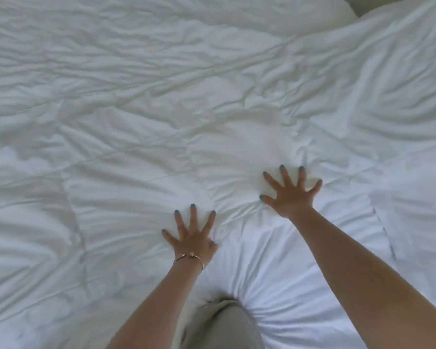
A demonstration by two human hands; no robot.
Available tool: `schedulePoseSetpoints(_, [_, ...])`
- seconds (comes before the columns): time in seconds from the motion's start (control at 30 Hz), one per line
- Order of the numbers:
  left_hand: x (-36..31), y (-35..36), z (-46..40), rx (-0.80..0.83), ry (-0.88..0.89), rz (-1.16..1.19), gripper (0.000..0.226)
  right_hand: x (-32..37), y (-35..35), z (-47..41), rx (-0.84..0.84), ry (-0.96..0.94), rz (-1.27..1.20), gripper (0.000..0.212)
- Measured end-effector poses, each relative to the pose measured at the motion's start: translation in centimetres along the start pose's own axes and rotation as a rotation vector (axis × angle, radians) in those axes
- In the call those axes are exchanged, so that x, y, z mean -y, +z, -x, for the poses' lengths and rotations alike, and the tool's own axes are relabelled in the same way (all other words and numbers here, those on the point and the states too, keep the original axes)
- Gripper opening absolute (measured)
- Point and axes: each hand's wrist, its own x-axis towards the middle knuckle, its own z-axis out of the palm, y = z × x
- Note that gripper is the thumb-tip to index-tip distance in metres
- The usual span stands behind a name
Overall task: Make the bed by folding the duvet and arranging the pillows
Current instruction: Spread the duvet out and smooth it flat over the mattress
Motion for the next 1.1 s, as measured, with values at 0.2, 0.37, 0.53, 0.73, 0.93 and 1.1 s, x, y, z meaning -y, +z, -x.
schedulePoseSetpoints(0.2, [-1.3, -1.4, 0.8, -0.028, -0.045, -0.02, 0.056, -6.7, -1.0, -0.5, 0.034, 0.088, 0.092, 0.06])
schedulePoseSetpoints(0.37, [-7.2, -7.8, -4.1, -0.37, -0.138, 0.319, 0.056, -3.0, -7.4, -4.9, -0.355, -0.34, -0.141, 0.054])
schedulePoseSetpoints(0.53, [-12.0, -9.0, -10.0, -0.036, -0.17, 0.08, 0.132, -2.4, -5.4, -9.6, 0.069, -0.252, -0.099, 0.107])
schedulePoseSetpoints(0.73, [-10.0, -7.7, -12.7, -0.134, 0.003, -0.213, 0.141, -0.7, -4.8, -12.5, 0.152, -0.19, -0.076, 0.126])
schedulePoseSetpoints(0.93, [-7.1, -10.5, -17.2, -0.462, 0.156, -0.023, 0.101, -0.1, -4.1, -12.3, 0.144, -0.15, -0.042, 0.127])
schedulePoseSetpoints(1.1, [-6.6, -9.2, -19.8, -0.449, 0.136, -0.102, 0.094, 1.5, -4.8, -12.9, 0.22, -0.074, 0.024, 0.132])
